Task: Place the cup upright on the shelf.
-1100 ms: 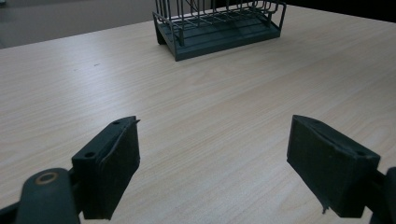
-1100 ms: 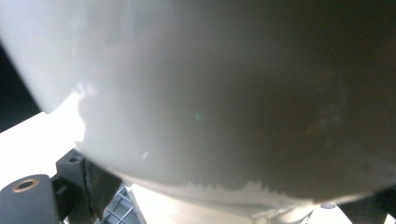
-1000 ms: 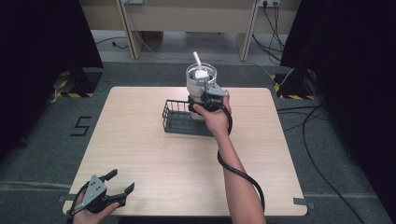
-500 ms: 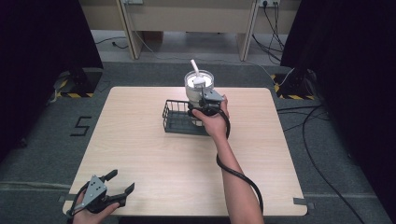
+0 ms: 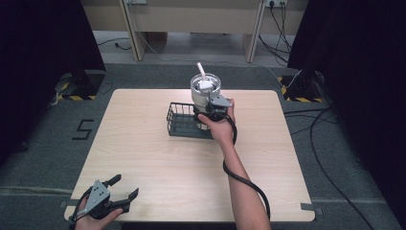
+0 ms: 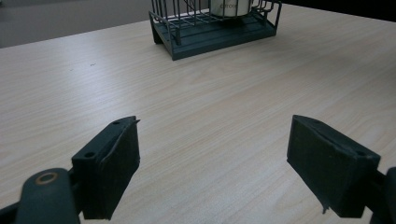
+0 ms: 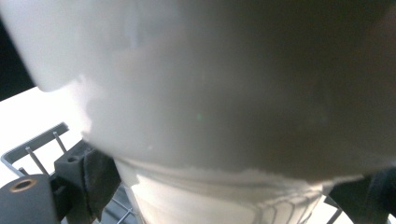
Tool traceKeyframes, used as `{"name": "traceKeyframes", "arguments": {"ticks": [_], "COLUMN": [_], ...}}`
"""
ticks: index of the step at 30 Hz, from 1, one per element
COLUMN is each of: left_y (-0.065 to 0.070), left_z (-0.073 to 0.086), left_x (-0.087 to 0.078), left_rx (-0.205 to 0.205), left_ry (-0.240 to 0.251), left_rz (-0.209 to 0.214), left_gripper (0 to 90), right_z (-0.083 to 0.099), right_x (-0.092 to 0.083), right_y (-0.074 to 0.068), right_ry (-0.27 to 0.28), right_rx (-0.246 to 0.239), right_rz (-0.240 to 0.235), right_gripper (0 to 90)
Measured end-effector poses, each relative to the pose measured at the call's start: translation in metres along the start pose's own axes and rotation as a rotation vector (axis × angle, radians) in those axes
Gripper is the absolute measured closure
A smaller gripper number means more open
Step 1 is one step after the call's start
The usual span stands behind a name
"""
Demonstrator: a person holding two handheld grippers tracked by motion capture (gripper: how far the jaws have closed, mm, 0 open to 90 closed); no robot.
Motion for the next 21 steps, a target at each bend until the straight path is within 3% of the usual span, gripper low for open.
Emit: {"name": "traceKeyframes", "arguments": {"ticks": [7,14,21], "left_y": [0.000,0.000,0.000], "left_z": [0.000,0.000,0.000], "left_x": [0.000,0.000,0.001], "left_rx": [0.001,0.001,0.005], "left_ry": [-0.002,-0.001,-0.002], "left_rz": [-0.002,-0.002,-0.003], "left_gripper": [16.3,16.2,16.2], "right_z": [0.003,0.011,0.015], "right_x": [-0.001,-0.002,-0.010], "right_y": [0.000,0.001,0.004], "right_ry": [0.018,0.003,-0.004], "right_rx": [0.012,0.019,0.029], "right_rz": [-0.002,-0.005,-0.002], "right_gripper": [8.2,2.1,2.3]}}
Point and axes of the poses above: each handheld gripper's, and its own axes: x roughly forward along the jaws, z roughly out of its underside, y roughly to its right, the point moved 2 cm from there along x, roughly forward along the jaws
